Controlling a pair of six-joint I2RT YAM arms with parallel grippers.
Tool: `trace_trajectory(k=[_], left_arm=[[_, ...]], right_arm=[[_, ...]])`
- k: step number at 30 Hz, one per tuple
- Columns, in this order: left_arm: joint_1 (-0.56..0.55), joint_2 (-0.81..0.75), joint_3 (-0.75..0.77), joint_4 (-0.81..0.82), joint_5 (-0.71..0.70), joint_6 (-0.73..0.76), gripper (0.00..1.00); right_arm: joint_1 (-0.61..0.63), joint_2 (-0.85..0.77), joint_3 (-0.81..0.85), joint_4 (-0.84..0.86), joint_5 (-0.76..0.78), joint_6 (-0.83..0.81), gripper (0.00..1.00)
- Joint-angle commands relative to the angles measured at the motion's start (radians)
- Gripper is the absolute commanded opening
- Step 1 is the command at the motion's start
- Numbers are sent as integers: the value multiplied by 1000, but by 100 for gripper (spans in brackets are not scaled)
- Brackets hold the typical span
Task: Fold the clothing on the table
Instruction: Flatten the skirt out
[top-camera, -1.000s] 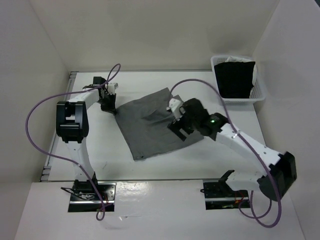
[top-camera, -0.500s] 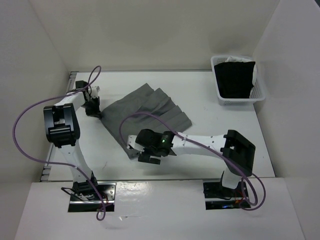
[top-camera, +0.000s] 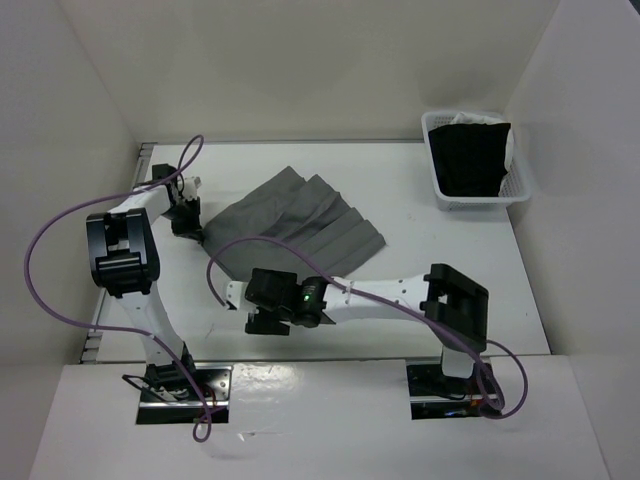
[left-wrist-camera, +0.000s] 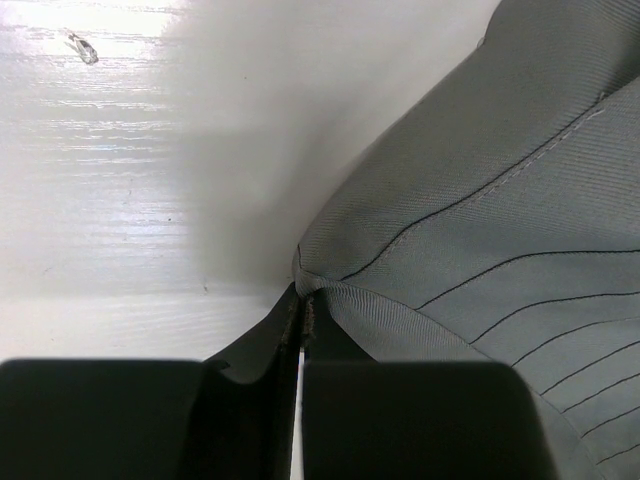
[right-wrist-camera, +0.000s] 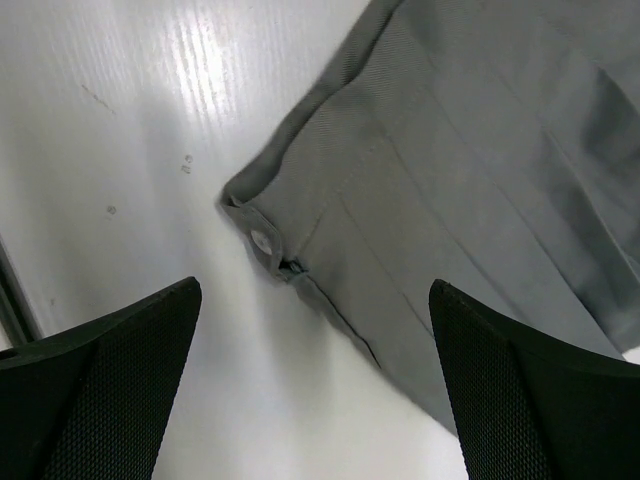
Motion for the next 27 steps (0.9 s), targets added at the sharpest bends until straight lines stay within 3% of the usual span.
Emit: trace_trajectory(k=[1, 18, 27], left_arm=[[-6, -30, -17, -47, 15, 15, 0], [-6, -30, -26, -56, 42, 33, 0], [-6, -30, -26, -65, 42, 42, 0]], right_arm=[[3, 38, 41, 75, -18, -26, 99], [3, 129, 39, 87, -114, -36, 99], [3, 138, -5, 106, -123, -45, 94]])
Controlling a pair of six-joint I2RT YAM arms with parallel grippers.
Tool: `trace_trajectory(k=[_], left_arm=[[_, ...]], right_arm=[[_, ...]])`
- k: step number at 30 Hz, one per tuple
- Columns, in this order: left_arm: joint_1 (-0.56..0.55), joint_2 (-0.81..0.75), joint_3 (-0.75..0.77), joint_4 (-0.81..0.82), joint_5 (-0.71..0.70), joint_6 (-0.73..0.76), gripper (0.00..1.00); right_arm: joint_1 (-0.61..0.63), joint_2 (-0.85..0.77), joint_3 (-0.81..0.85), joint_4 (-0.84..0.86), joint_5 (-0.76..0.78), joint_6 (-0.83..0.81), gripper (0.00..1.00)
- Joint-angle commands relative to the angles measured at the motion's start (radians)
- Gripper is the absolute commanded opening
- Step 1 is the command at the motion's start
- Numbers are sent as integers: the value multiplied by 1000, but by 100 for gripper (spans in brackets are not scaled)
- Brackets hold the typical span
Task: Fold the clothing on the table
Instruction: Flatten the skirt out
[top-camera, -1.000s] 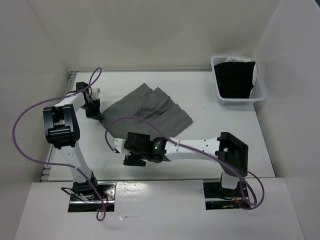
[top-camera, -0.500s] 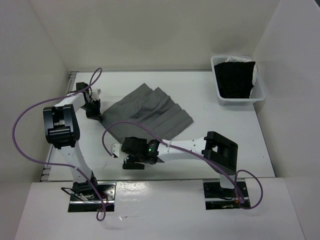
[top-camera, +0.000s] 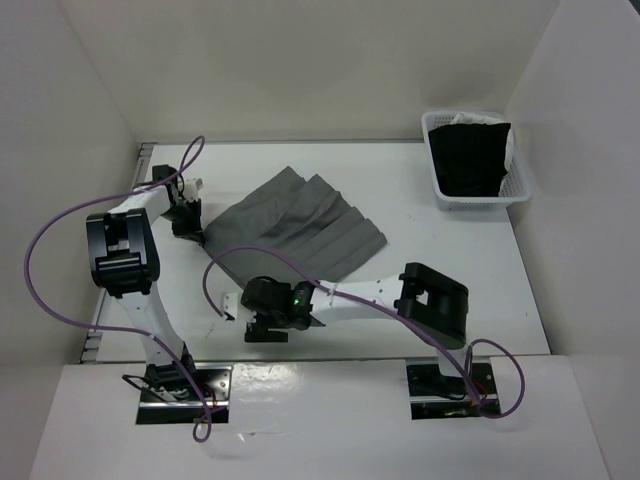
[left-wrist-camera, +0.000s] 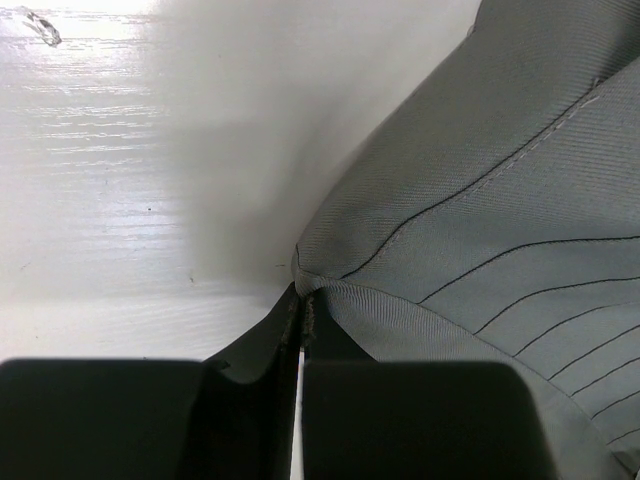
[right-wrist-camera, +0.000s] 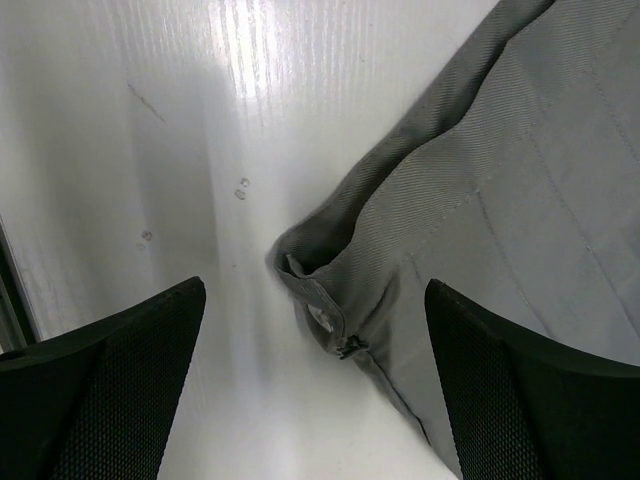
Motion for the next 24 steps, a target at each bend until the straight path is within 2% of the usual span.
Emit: trace_trajectory(k=[1, 4, 10, 12, 14, 18, 19, 21, 22, 24], left_arm=[[-5, -28, -24, -42, 19, 25, 0], [-5, -28, -24, -42, 29, 25, 0], [-5, -28, -14, -51, 29, 34, 0], [-5, -37, -24, -60, 29, 43, 0], [-5, -46, -24, -60, 29, 52, 0], [-5, -55, -33, -69, 29, 63, 0], [-5, -64, -33, -78, 29, 63, 0], [-5, -74, -33, -79, 29, 72, 0], [-5, -83, -33, -91, 29, 72, 0], [-5, -97, -33, -100, 71, 83, 0]], right_arm=[[3, 16, -7, 50, -11, -10, 94], [-17, 16, -7, 59, -11, -10, 94], [-61, 47, -17, 60, -20, -19, 85], [-84, 56, -17, 69, -20, -19, 77], [-99, 65, -17, 69, -20, -19, 74], [-132, 76, -17, 69, -20, -28, 54], [-132, 76, -7, 69, -20, -28, 41], [-142, 76, 2, 49, -29, -28, 22], [-143, 61, 2, 40, -29, -18, 8], [-152, 36, 11, 18, -43, -18, 2]])
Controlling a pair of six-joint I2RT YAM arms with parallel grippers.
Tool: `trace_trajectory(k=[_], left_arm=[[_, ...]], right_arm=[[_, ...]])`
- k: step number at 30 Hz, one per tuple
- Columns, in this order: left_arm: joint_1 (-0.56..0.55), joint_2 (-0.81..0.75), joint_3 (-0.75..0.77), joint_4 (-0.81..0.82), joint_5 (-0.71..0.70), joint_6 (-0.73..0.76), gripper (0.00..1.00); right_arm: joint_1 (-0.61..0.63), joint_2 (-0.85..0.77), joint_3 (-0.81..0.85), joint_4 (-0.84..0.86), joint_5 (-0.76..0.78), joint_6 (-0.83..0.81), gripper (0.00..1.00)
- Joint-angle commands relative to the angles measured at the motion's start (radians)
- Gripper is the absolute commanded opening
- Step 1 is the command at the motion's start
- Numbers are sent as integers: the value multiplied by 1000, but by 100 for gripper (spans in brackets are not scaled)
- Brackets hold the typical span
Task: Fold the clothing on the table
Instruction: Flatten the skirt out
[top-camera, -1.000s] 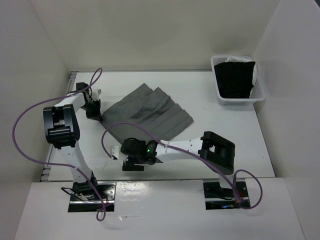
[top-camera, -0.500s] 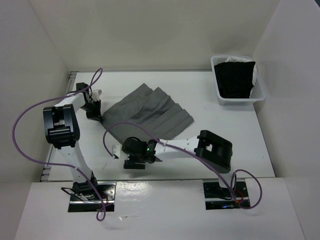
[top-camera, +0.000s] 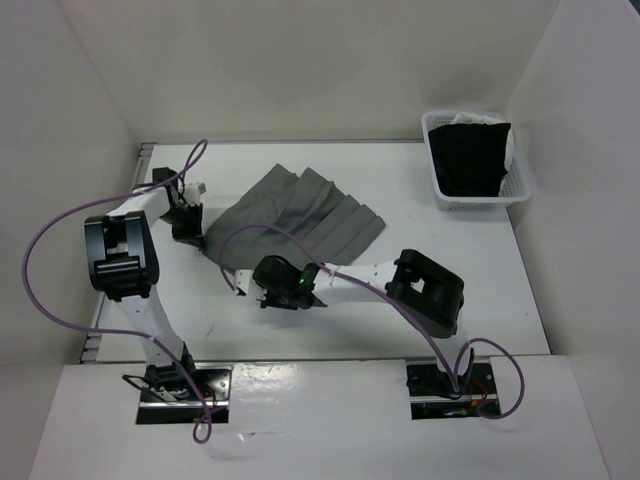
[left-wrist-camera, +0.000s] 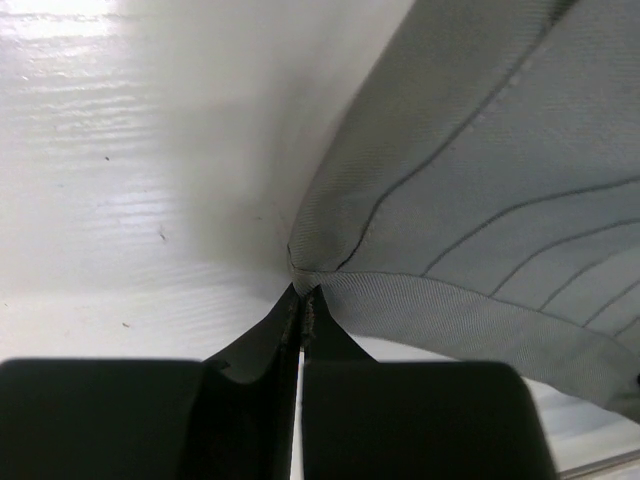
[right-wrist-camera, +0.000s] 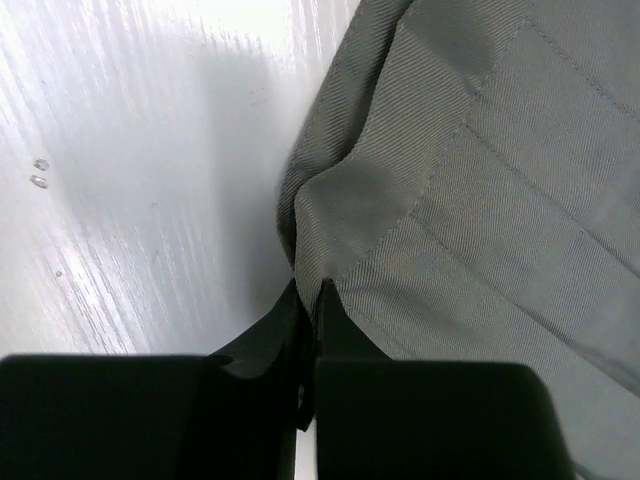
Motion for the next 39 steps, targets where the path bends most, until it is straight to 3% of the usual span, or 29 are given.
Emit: trace_trajectory(k=[1, 9, 17, 23, 32, 39], left_arm=[[-4, -90, -7, -59, 71, 41, 0], [-50, -217, 41, -182, 153, 138, 0], [-59, -294, 67, -268, 119, 190, 0], [-39, -432, 174, -332, 237, 201, 0], [-57, -662, 225, -410, 420, 300, 0], [-90, -927, 214, -369, 408, 291, 0]], right_arm=[[-10, -41, 21, -32, -19, 6, 0], [-62, -324, 5, -104, -8, -85, 0], [-104, -493, -113, -171, -25, -117, 0], [-167, -709, -59, -181, -14, -128, 0], [-225, -912, 63, -268, -202, -105, 0], [-243, -944, 206, -392, -428, -105, 0]])
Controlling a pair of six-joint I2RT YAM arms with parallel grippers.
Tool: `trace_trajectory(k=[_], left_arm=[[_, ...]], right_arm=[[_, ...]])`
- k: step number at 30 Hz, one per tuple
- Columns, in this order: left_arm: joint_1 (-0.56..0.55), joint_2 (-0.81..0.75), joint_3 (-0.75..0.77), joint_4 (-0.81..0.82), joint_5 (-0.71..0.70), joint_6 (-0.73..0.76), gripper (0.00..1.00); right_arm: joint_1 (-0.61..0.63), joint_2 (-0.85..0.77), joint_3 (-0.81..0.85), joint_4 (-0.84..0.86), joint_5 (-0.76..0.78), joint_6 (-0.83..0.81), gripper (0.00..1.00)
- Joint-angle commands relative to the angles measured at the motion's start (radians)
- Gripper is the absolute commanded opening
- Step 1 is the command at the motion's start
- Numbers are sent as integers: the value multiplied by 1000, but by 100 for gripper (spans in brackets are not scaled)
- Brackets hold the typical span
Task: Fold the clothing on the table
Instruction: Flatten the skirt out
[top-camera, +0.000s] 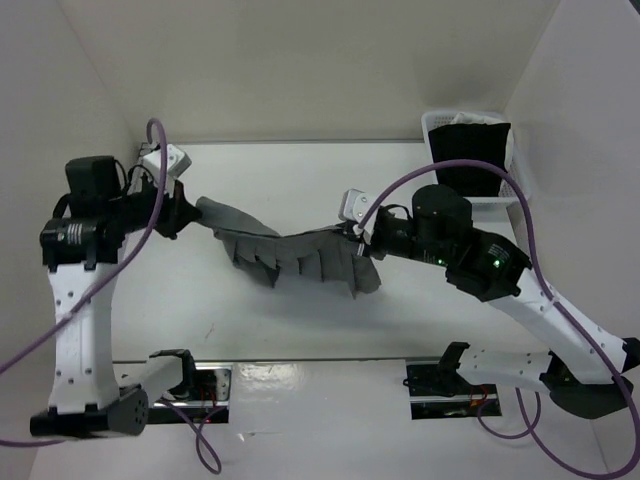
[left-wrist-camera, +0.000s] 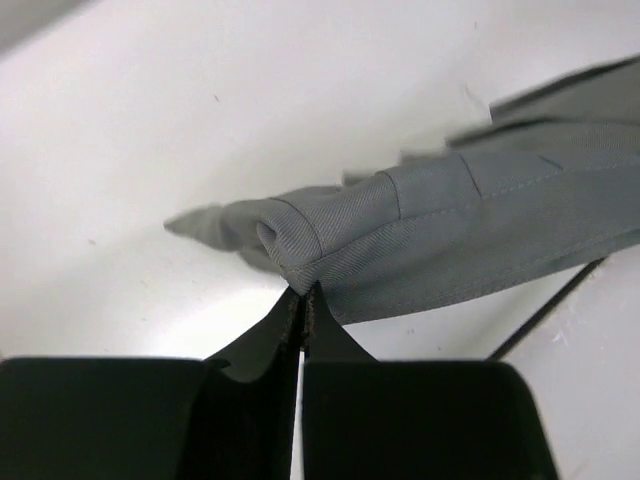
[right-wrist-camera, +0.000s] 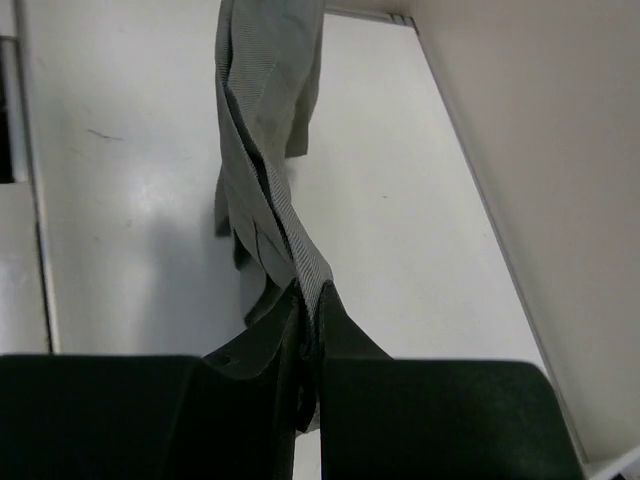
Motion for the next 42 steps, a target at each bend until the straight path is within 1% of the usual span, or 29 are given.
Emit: trace_trajectory(k=[1, 2, 5, 9, 11, 12, 14, 15, 16, 19, 20, 21, 24, 26, 30, 32, 36, 40, 41, 42], left_arm=[[-7, -131, 13, 21, 13, 29, 0], [-18, -187, 13, 35, 13, 16, 0], [-27, -291, 4, 61, 1, -9, 2], [-27, -376, -7, 70, -8, -18, 7], [-27, -387, -22, 70, -22, -18, 8], [-27, -387, -33, 70, -33, -27, 10], [-27, -356, -68, 91, -33, -42, 10], [-27, -356, -82, 92, -33, -43, 10], [-27, -344, -93, 101, -33, -55, 11], [-27, -272, -123, 128, -42, -81, 12], [-27, -255, -124, 142, -42, -81, 12], [-27, -240, -124, 159, -68, -90, 14], [-27, -156, -134, 208, -117, -109, 14], [-27, -119, -134, 236, -134, -131, 14], [-27, 13, -108, 305, -165, -148, 14], [-27, 50, -94, 338, -186, -174, 14], [-27, 159, -75, 406, -196, -196, 12], [-39, 236, -65, 426, -182, -207, 12], [-52, 260, -65, 426, -182, -207, 12], [-52, 271, -80, 426, -197, -184, 13]], right_arm=[[-15, -24, 103, -89, -173, -7, 0], [-26, -24, 118, -117, -221, -7, 0], [-55, -33, 190, -189, -352, -18, 0], [-108, -42, 244, -226, -482, -27, 1], [-118, -53, 244, -207, -482, -3, 1], [-127, -53, 223, -192, -452, -3, 1], [-127, -65, 159, -136, -402, 23, 1], [-127, -65, 134, -114, -402, 23, 1], [-127, -77, 108, -92, -369, 34, 1], [-127, -87, -16, 12, -284, 59, 1], [-127, -87, -38, 12, -261, 59, 0], [-127, -87, -56, 45, -238, 59, 0], [-127, -65, -124, 116, -145, 68, 0], [-127, -42, -165, 155, -59, 68, 0], [-127, 31, -195, 244, 69, 68, 0], [-127, 83, -205, 288, 124, 59, 0], [-127, 169, -225, 372, 210, 49, 0], [-148, 263, -239, 440, 240, 40, 0], [-180, 284, -239, 470, 241, 40, 0], [-206, 329, -239, 471, 209, 49, 0]])
